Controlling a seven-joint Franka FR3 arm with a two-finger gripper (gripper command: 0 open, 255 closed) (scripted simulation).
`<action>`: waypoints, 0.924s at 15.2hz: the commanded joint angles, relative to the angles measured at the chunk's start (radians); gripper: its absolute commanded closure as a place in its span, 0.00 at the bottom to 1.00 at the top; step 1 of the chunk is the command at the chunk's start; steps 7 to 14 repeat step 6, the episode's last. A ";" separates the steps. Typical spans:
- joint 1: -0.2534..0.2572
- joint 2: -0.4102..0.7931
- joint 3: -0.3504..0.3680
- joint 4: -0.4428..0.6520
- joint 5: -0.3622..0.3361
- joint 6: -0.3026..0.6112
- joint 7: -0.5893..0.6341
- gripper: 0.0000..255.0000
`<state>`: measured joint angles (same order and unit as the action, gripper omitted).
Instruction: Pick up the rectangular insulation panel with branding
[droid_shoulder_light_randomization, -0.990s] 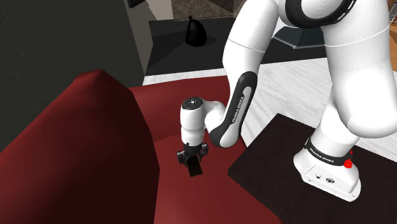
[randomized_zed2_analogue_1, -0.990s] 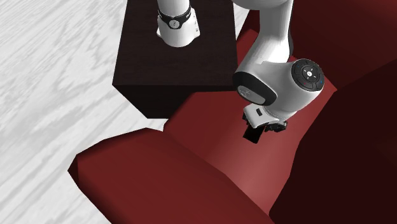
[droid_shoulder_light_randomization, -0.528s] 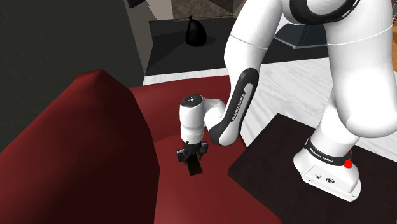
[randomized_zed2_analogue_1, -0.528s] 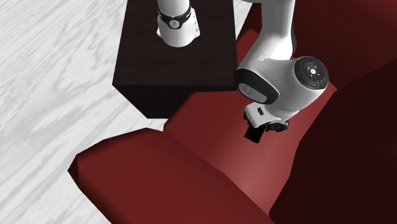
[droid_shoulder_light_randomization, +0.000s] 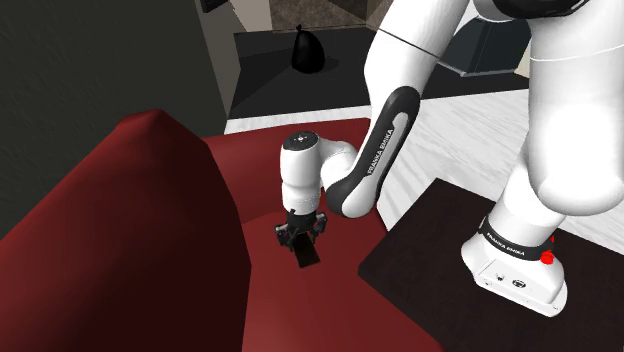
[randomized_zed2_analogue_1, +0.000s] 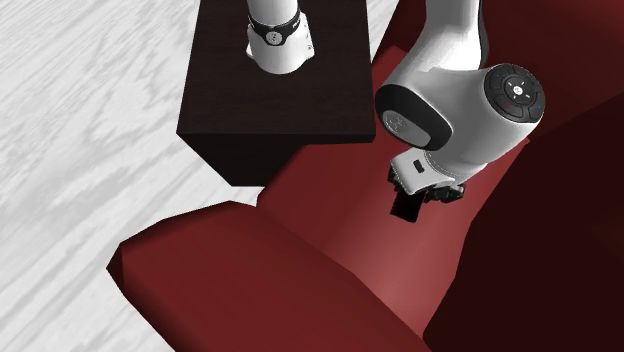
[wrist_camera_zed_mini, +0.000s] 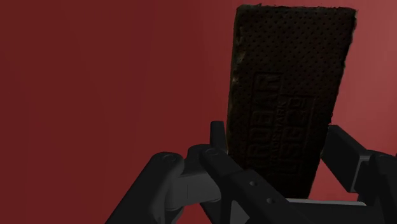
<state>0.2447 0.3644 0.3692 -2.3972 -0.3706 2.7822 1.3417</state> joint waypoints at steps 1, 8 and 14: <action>-0.018 -0.029 0.024 -0.006 0.028 -0.023 -0.020 1.00; -0.042 -0.073 0.057 -0.013 0.073 -0.057 -0.053 1.00; -0.042 -0.073 0.057 -0.013 0.073 -0.057 -0.053 1.00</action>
